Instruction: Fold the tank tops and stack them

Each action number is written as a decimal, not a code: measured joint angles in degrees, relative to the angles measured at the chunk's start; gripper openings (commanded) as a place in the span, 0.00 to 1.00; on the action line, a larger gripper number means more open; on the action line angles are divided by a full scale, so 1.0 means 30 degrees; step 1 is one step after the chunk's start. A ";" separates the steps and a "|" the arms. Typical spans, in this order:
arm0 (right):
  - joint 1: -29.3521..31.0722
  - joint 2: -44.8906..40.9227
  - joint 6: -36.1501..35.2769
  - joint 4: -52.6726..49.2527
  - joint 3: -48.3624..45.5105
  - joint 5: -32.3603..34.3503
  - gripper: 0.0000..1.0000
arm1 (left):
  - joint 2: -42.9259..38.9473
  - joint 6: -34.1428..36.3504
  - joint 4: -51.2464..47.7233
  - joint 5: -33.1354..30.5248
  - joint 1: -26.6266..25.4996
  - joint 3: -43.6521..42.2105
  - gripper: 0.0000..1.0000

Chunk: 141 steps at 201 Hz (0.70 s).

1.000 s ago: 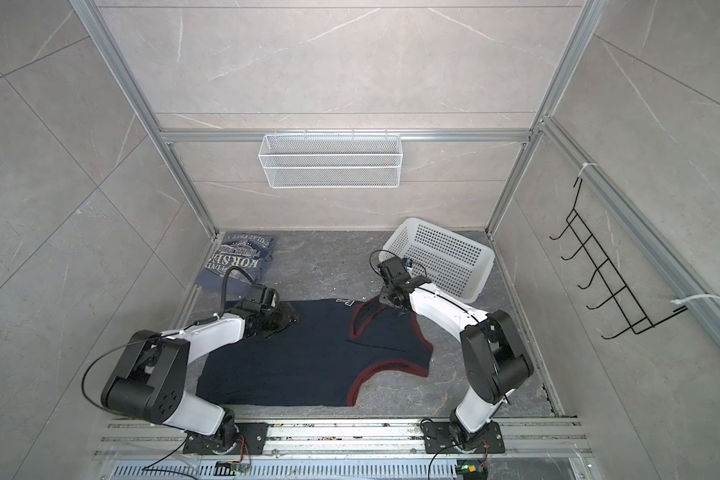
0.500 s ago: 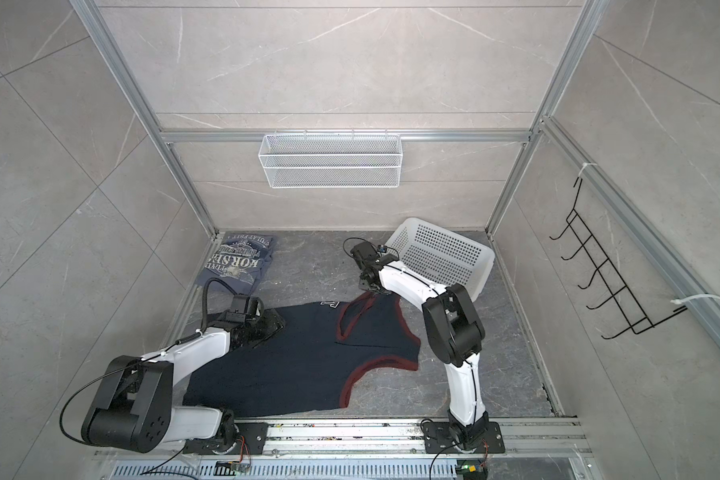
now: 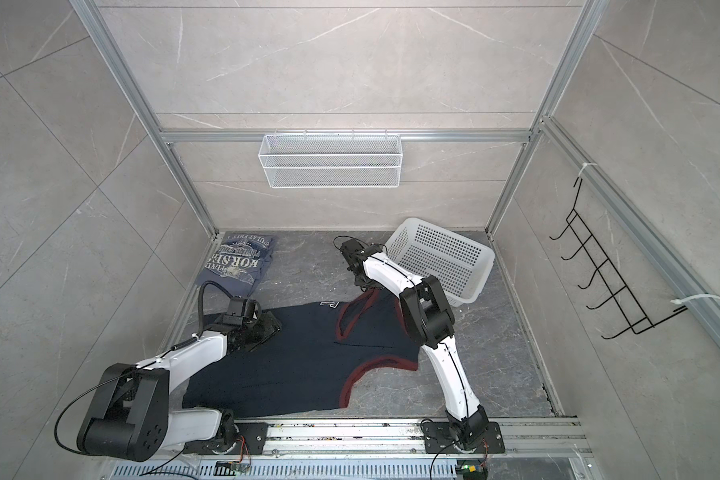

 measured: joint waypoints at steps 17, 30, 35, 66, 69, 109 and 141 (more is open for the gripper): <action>0.0000 0.0801 -0.0095 -0.0619 0.1144 0.0342 0.33 | -0.0015 0.0000 0.0000 -0.0007 0.0000 -0.0007 0.72; 0.0000 0.1275 -0.0160 -0.0976 0.1683 0.0590 0.31 | -0.0066 0.0000 0.0000 -0.0022 0.0000 -0.0036 0.72; 0.0000 0.1413 -0.0160 -0.1137 0.1836 0.0692 0.29 | -0.0087 -0.0007 0.0007 -0.0029 0.0007 -0.0066 0.73; 0.0007 0.1982 -0.0233 -0.1668 0.2565 0.1275 0.32 | -0.0204 -0.0007 0.0007 -0.0080 0.0036 -0.0168 0.73; 0.0015 0.2004 -0.0226 -0.1712 0.2601 0.1311 0.33 | -0.0211 -0.0007 0.0007 -0.0080 0.0036 -0.0168 0.73; 0.0015 0.2404 -0.0291 -0.2171 0.2754 0.1457 0.37 | -0.0219 -0.0044 0.0007 -0.0095 0.0036 -0.0168 0.72; 0.0015 0.2565 -0.0291 -0.2273 0.2914 0.1435 0.32 | -0.0765 -0.0291 -0.0248 -0.0495 0.0066 -0.0481 0.73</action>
